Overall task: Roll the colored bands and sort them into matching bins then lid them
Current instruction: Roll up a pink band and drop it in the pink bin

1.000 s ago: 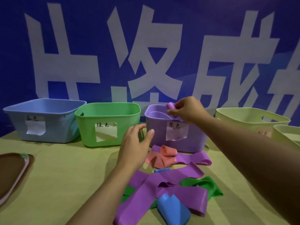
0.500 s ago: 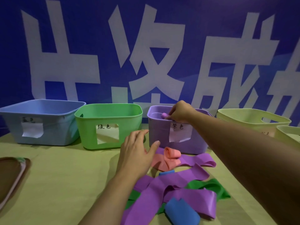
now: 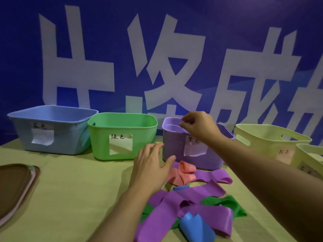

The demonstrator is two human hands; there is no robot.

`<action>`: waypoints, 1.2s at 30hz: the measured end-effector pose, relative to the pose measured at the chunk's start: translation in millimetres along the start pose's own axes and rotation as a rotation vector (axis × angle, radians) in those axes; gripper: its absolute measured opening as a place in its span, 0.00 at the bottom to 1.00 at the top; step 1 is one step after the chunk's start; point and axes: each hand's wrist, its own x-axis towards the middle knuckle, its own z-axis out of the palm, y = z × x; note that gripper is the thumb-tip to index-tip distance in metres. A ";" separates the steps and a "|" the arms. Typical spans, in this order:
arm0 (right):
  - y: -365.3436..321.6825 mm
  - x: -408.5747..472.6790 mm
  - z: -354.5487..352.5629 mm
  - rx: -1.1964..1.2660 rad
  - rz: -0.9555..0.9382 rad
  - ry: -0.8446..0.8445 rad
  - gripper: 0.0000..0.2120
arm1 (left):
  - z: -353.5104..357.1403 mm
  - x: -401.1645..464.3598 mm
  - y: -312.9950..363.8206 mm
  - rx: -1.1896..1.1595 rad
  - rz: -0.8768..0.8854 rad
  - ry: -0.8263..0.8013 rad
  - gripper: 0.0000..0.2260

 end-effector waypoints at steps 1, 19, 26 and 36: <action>-4.6 -9.2 -3.7 0.044 -0.030 0.045 0.14 | -0.7 0.0 0.4 -0.003 -0.002 -0.004 0.27; 33.0 -120.6 49.7 -0.106 0.191 -0.107 0.14 | 7.1 -7.2 7.4 0.064 0.053 -0.140 0.24; 32.9 -122.7 40.5 0.127 0.123 0.025 0.03 | 10.2 -10.1 12.9 0.004 0.043 -0.170 0.23; 14.8 -132.3 21.5 0.361 -0.037 0.032 0.03 | 5.3 -14.3 27.7 -0.359 0.176 -0.152 0.18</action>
